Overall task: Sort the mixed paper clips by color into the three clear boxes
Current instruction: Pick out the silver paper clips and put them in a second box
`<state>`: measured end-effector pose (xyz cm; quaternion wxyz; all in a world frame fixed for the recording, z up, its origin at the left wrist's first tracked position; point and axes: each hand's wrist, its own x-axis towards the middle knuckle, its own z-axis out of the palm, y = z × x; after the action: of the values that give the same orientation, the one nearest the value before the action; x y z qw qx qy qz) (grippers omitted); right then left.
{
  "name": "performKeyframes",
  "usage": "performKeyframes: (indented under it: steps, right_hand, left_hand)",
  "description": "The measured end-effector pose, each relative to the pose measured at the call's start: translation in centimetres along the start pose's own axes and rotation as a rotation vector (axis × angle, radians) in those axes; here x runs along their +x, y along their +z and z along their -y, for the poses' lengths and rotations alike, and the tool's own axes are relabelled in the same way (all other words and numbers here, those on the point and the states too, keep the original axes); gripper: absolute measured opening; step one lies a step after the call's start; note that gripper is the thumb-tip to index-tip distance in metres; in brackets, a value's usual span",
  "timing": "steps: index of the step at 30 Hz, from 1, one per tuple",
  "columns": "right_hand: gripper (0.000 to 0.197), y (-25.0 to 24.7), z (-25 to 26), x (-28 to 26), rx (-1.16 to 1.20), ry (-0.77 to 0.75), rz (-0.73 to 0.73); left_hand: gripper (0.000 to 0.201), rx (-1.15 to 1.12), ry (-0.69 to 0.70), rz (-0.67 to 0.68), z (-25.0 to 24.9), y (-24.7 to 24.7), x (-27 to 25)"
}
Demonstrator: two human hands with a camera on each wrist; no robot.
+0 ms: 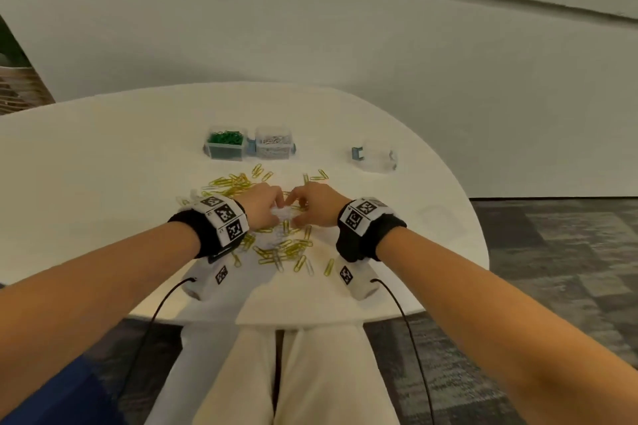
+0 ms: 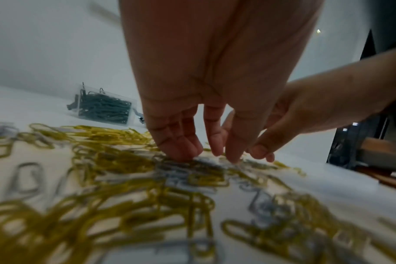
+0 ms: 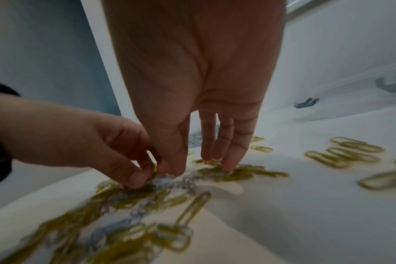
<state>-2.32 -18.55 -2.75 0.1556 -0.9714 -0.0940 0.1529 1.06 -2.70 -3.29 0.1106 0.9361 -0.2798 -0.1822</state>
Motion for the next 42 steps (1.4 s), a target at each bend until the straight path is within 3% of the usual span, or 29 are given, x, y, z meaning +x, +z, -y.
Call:
performKeyframes:
  steps: [5,11,15,19,21,23,26,28,31,33,34,38,40,41,42]
  right_hand:
    - [0.02,1.3,-0.2,-0.5,0.045,0.014,-0.145]
    - [0.013,0.7,-0.7,-0.2,0.087,0.079,-0.133]
    - [0.006,0.2,-2.3,-0.7,0.649,0.211,-0.232]
    - [0.014,-0.1,-3.2,-1.8,1.161,0.218,-0.205]
    - [0.007,-0.4,-3.2,-2.3,1.459,0.233,-0.171]
    - [0.009,-0.6,-3.3,-2.8,1.772,0.265,-0.111]
    - [0.012,-0.7,-3.6,-3.1,2.018,0.269,-0.045]
    - [0.011,-0.6,-3.4,-2.7,1.834,0.305,-0.039]
    - [0.015,-0.7,-3.2,-2.1,0.86,0.299,-0.084]
    - [0.02,-0.8,-2.9,-1.7,0.322,0.173,-0.057]
    - [0.02,-0.7,-2.7,-1.7,0.189,0.116,-0.035]
    - [0.018,-0.3,-2.2,-1.2,-0.104,0.075,0.079]
    - [0.016,-0.7,-2.2,-1.1,-0.157,0.111,0.12]
    - [0.014,-1.0,-2.3,-1.2,-0.065,0.142,0.098]
    - [0.016,-1.2,-2.5,-1.4,0.171,0.186,0.063]
  left_hand:
    - [0.035,-0.102,-0.039,-0.116,1.0,0.6,-0.2]
    - [0.025,-0.153,-0.094,-0.12,1.0,-0.1,0.0]
    - [0.019,-0.158,-0.069,-0.114,1.1,-0.5,0.1]
    - [0.01,-0.302,-0.09,-0.219,2.1,-1.3,0.1]
    - [0.008,-0.479,-0.112,-0.276,2.4,-1.5,0.2]
    - [0.004,-0.882,-0.129,-0.263,2.5,-1.6,0.1]
    - [0.013,-1.641,-0.203,-0.02,2.5,-1.7,-0.5]
    - [0.015,-1.974,-0.301,0.046,2.8,-1.5,-0.6]
    - [0.018,-2.128,-0.397,0.029,2.9,-1.4,-0.4]
    - [0.016,-1.998,-0.392,0.089,2.5,-1.6,-0.3]
    - [0.019,-1.787,-0.36,0.09,2.3,-1.6,0.1]
    - [0.017,-0.349,-0.135,0.036,0.7,-2.0,1.0]
    - [0.024,-0.04,-0.041,0.077,0.1,-1.9,1.0]
    - [0.025,0.002,-0.016,0.082,-0.1,-1.8,1.2]
    - [0.025,0.0,0.0,0.081,-0.2,-1.7,1.5]
